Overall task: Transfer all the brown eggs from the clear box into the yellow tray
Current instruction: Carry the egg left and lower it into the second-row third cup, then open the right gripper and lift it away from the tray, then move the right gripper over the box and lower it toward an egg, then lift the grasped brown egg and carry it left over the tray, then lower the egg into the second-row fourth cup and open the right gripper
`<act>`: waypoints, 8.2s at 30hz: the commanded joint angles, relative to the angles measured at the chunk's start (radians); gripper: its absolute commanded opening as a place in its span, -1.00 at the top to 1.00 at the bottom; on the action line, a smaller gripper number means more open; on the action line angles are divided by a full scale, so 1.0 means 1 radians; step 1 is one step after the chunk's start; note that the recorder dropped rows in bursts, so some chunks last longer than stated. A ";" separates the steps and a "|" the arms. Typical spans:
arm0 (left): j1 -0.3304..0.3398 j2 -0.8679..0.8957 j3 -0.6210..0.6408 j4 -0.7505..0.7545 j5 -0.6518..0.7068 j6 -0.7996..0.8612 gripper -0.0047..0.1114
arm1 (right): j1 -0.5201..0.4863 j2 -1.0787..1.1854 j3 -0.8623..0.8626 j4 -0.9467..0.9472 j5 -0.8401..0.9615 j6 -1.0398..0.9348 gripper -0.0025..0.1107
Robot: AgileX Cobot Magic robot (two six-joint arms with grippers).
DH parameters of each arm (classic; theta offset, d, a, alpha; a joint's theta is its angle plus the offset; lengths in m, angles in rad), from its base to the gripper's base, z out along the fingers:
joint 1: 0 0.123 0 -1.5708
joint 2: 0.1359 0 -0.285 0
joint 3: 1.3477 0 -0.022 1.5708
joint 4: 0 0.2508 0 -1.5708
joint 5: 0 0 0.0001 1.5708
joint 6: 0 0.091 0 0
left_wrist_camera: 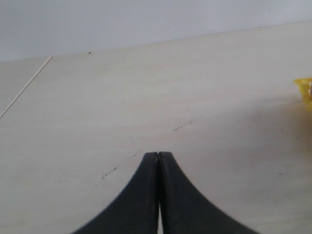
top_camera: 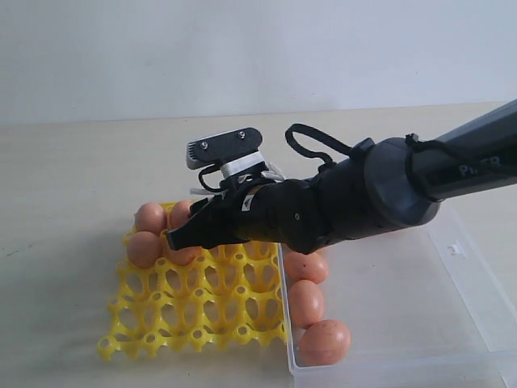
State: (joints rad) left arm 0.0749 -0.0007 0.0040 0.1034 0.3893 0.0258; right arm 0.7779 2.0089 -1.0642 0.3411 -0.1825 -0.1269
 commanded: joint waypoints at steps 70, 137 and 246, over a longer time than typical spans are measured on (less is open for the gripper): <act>-0.005 0.001 -0.004 0.000 -0.009 -0.004 0.92 | -0.174 -0.420 0.000 -0.236 0.596 0.022 0.67; -0.005 0.001 -0.004 0.000 -0.009 -0.004 0.92 | -0.426 0.100 -0.211 -0.262 0.552 0.226 0.07; -0.005 0.001 -0.004 0.000 -0.009 -0.004 0.92 | -0.034 -0.228 0.217 0.033 -0.160 -0.082 0.30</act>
State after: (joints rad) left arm 0.0749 -0.0007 0.0040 0.1034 0.3893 0.0258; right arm 0.7429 1.8484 -0.8386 0.3597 -0.4004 -0.1176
